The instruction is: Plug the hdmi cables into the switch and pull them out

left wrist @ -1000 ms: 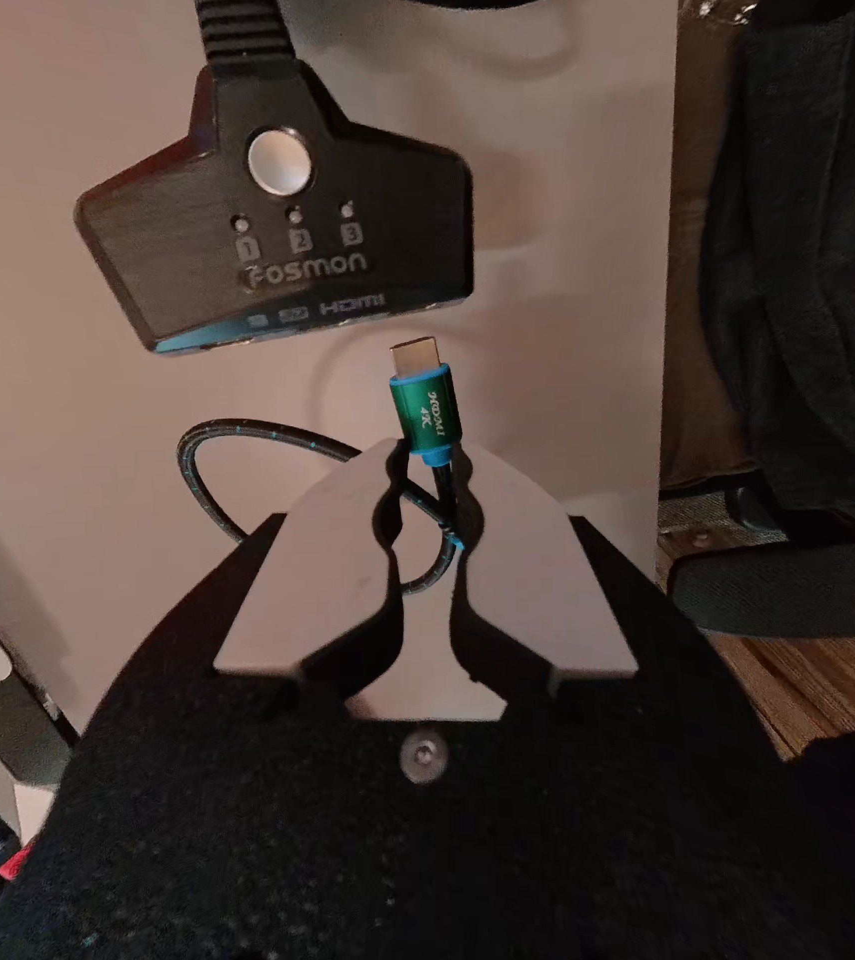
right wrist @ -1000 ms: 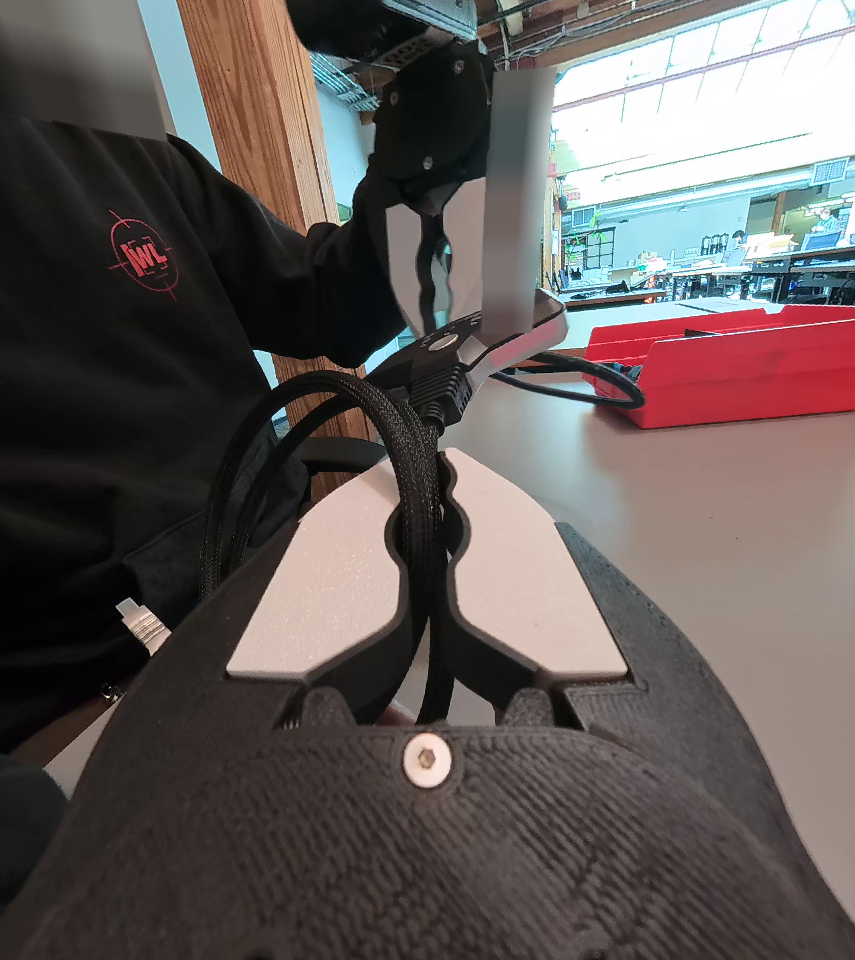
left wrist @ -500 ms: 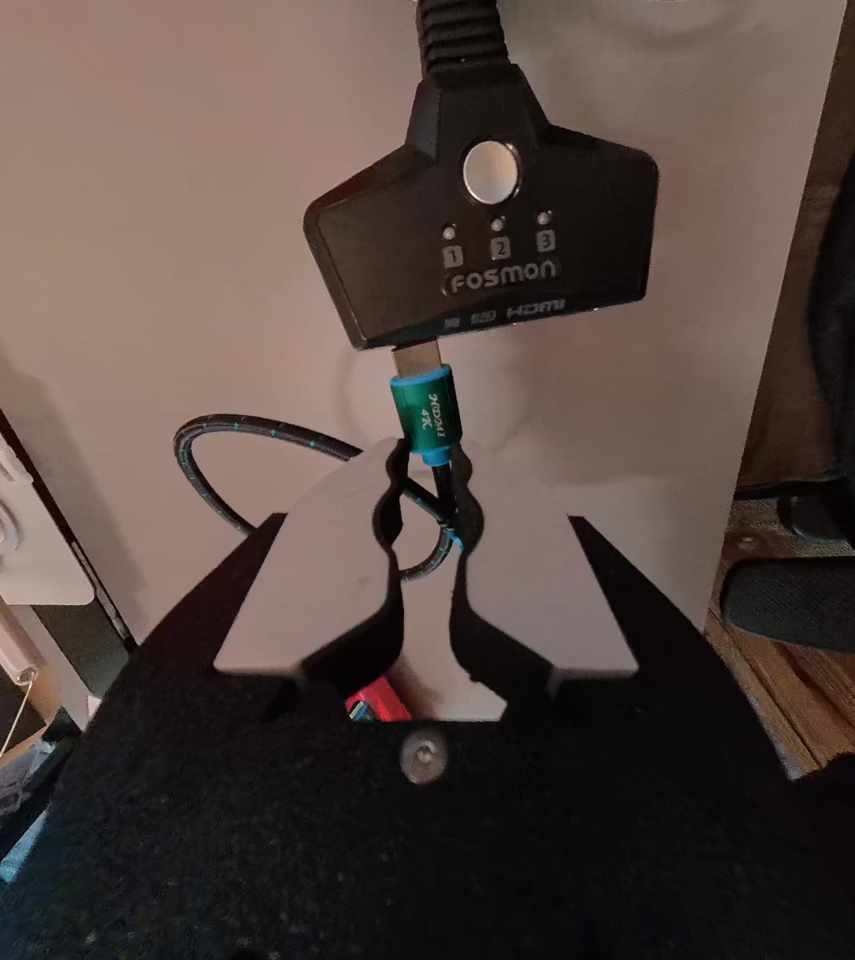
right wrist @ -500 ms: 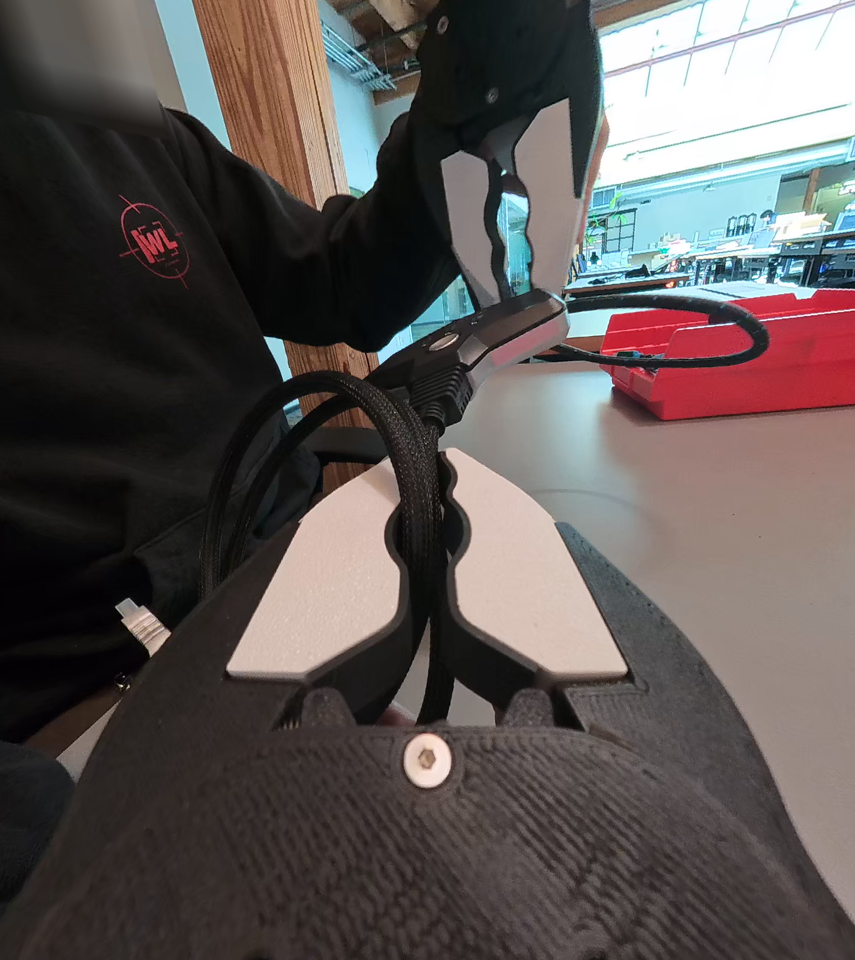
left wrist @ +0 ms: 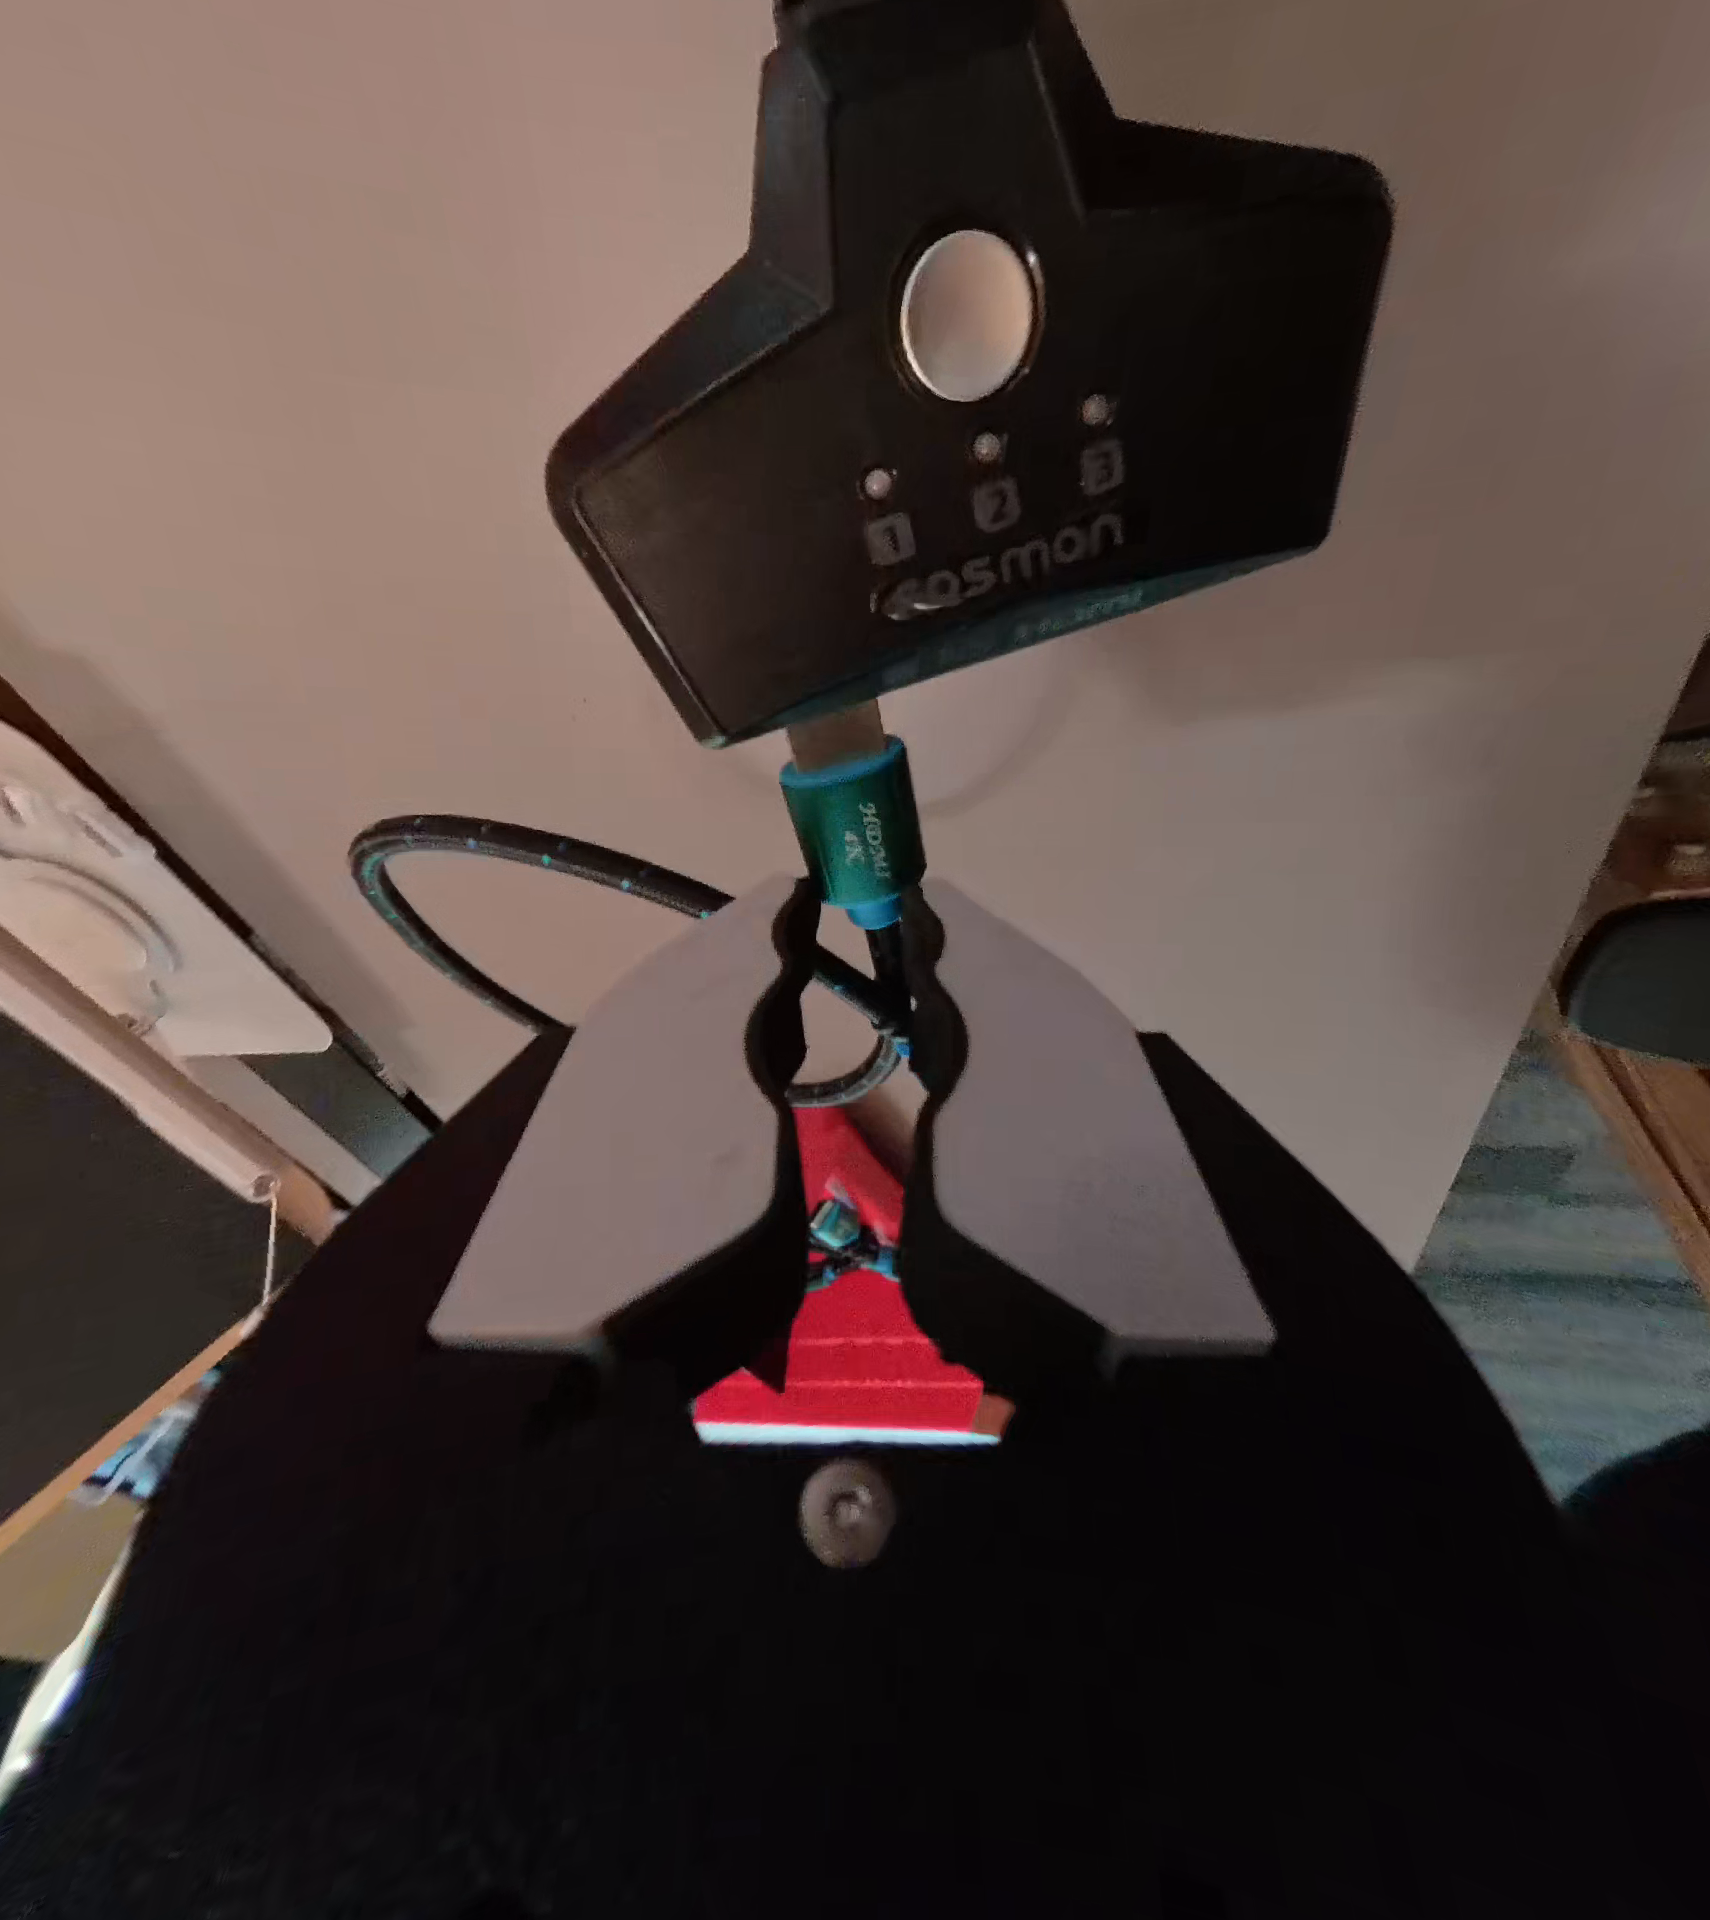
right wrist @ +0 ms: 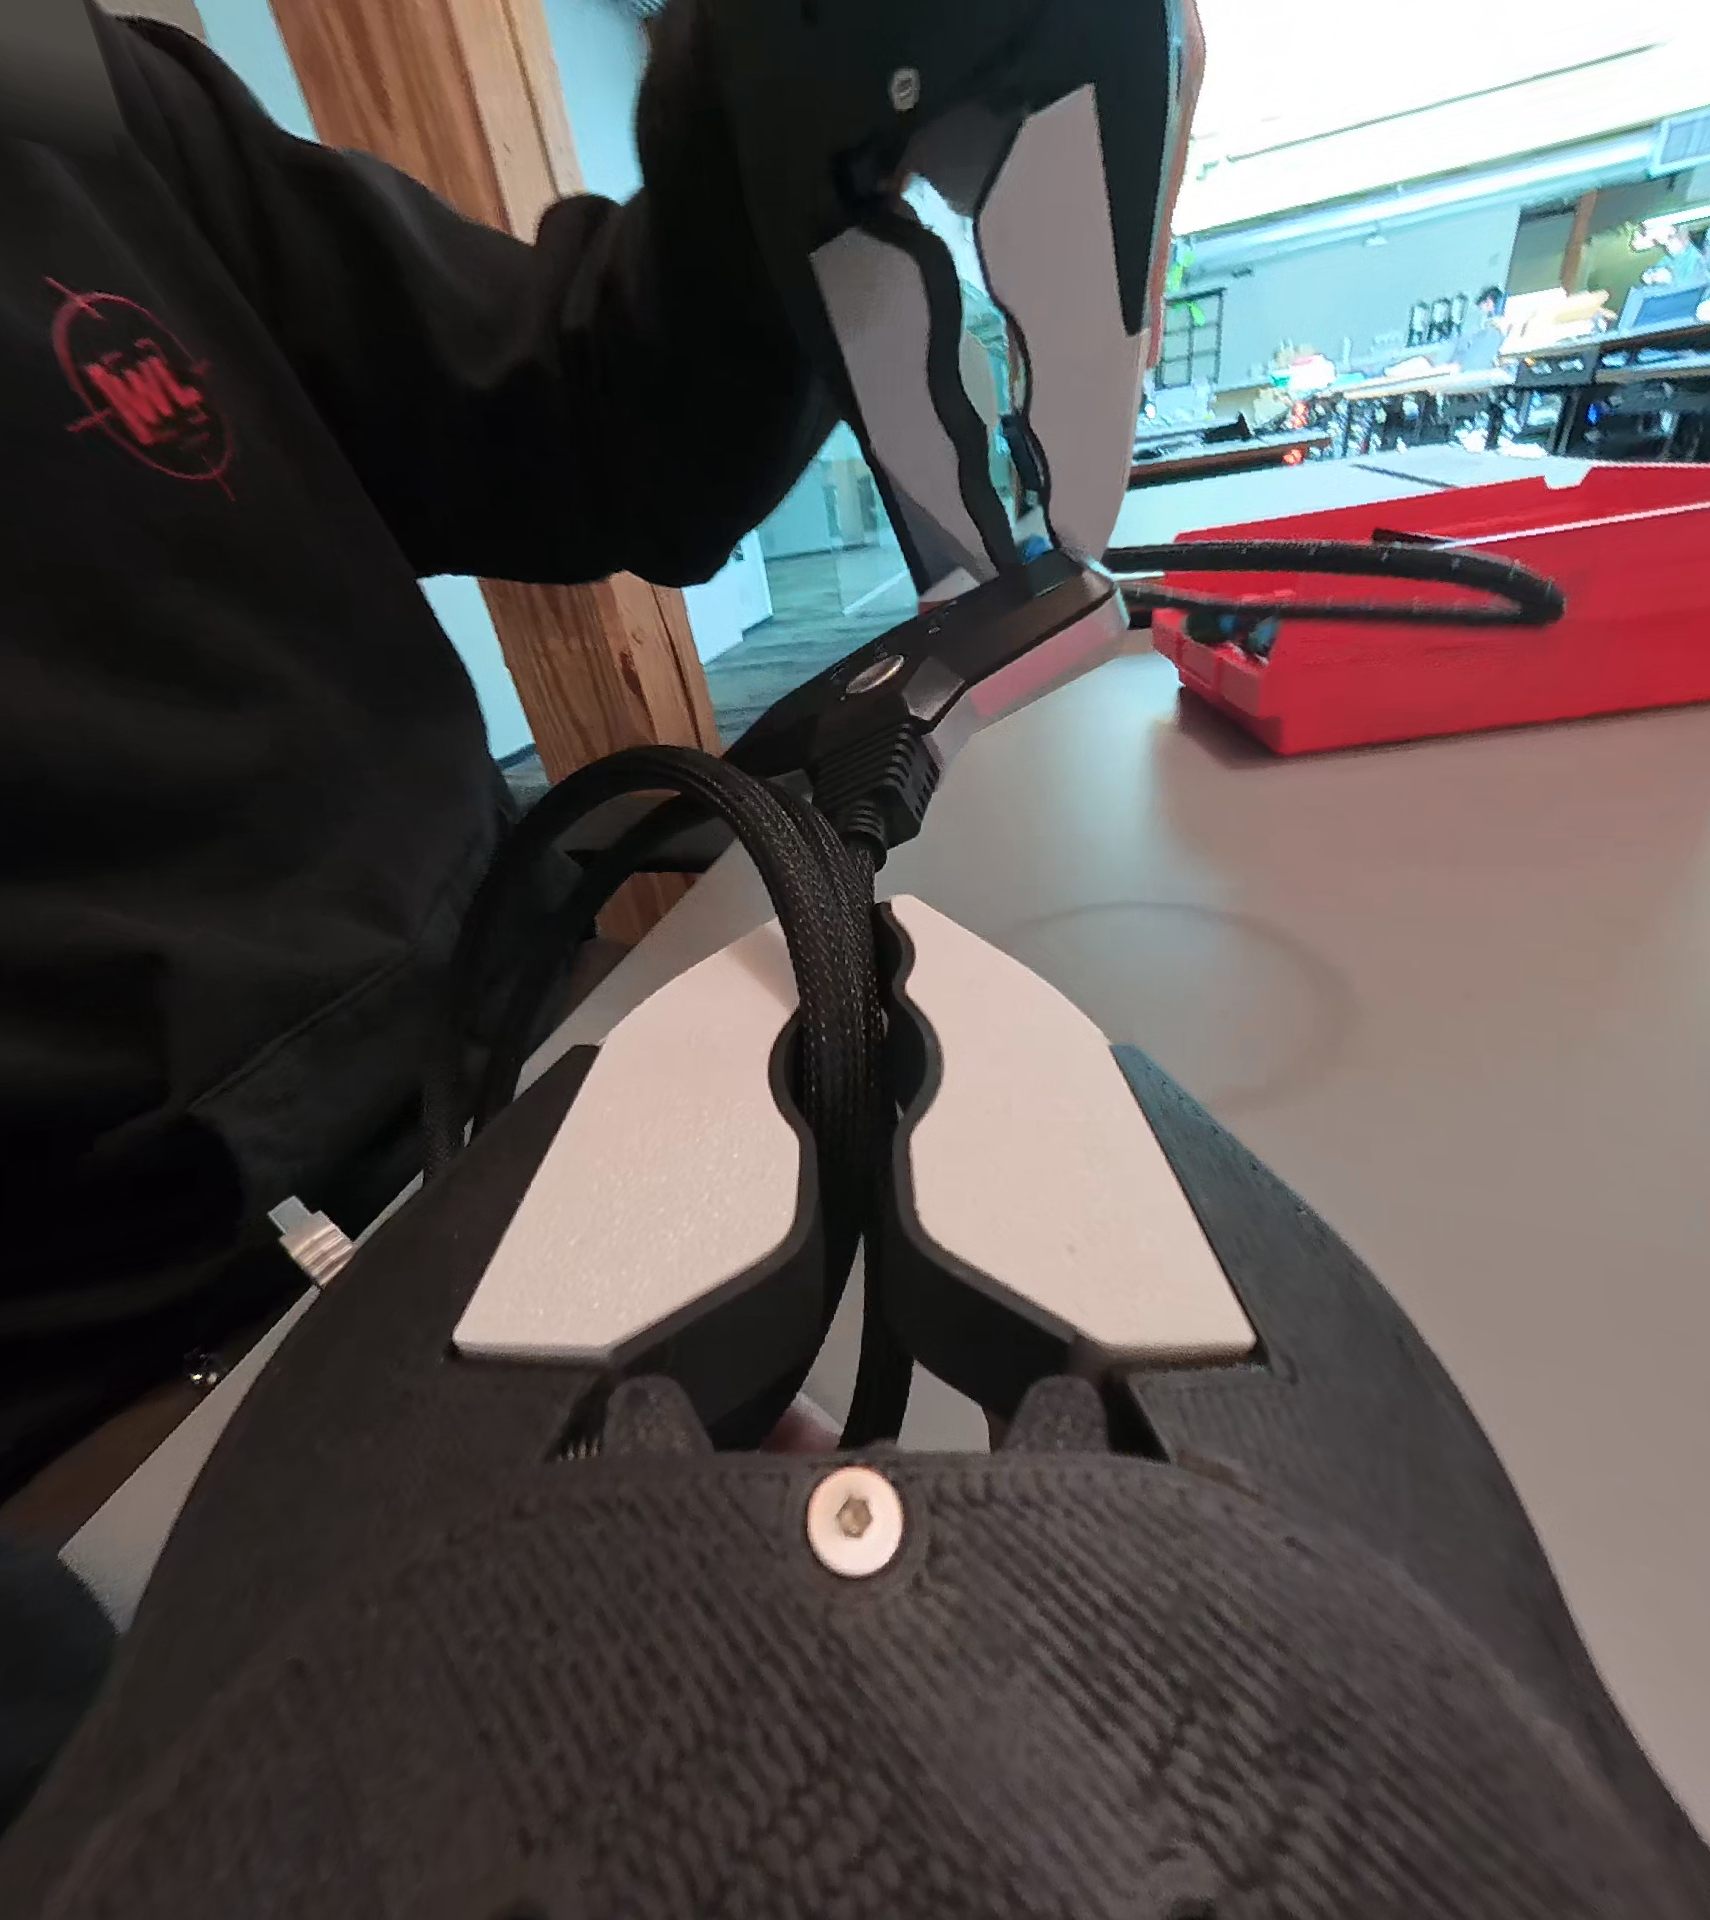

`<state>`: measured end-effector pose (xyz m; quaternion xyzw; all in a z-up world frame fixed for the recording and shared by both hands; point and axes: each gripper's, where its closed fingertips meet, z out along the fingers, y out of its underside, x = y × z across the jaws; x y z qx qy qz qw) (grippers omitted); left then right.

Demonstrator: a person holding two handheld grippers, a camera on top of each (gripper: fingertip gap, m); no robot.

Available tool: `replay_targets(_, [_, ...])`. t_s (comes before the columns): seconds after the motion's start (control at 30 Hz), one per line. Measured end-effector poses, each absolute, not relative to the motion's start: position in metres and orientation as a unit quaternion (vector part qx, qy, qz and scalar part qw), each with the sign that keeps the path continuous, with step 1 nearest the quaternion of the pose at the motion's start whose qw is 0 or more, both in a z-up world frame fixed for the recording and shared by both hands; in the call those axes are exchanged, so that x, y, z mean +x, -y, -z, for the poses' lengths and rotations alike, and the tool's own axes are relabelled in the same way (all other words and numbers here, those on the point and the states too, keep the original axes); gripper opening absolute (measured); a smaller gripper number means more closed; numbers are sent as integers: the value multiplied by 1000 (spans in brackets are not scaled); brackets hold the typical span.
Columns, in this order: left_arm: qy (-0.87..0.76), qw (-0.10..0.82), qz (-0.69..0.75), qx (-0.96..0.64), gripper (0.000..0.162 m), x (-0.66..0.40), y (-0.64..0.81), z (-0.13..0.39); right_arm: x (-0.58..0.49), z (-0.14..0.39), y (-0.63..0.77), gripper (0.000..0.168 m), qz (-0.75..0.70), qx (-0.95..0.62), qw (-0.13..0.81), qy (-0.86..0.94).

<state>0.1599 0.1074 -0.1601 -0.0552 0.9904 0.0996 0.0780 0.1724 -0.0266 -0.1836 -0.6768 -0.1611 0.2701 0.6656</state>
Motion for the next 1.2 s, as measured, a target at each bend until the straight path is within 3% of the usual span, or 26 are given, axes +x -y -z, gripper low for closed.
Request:
replay_targets(0.03, [-989, 85, -112, -52, 15, 161, -109, 161, 173, 184, 26, 7, -268, -679, 664, 160])
replay_targets(0.2, [-991, 73, -37, -109, 15, 165, -109, 178, 180, 185, 30, 7, -252, -677, 674, 154])
replay_targets(0.33, [-980, 19, 7, -196, 15, 157, -134, 225, 186, 180, 36, 7, -251, -664, 690, 141])
replay_targets(0.43, [-961, 35, 81, -260, 19, 162, -136, 249, 189, 179, 34, 7, -236, -667, 693, 137])
replay_targets(0.5, [-933, 42, 174, -314, 28, 168, -127, 238, 194, 180, 31, 7, -219, -672, 697, 124])
replay_targets(0.67, [-759, 20, 553, -344, 47, 175, -74, 145, 200, 178, 28, 7, -197, -677, 700, 112])
replay_targets(0.73, [-705, -30, 617, -349, 49, 171, -61, 136, 200, 177, 24, 7, -189, -683, 697, 110])
replay_targets(0.83, [-667, -79, 631, -388, 66, 174, -49, 150, 194, 176, 15, 7, -173, -700, 683, 115])
replay_targets(0.87, [-661, -90, 632, -396, 60, 175, -46, 154, 191, 176, 12, 7, -169, -708, 675, 118])
replay_targets(0.93, [-651, -98, 629, -414, 32, 179, -42, 164, 185, 175, 8, 7, -156, -718, 666, 129])
replay_targets(0.97, [-629, -112, 646, -418, 28, 180, -42, 160, 185, 174, 7, 7, -147, -721, 665, 129])
replay_targets(1.2, [-466, -262, 706, -465, 21, 180, -48, 152, 186, 146, 5, 10, -68, -668, 726, 147])
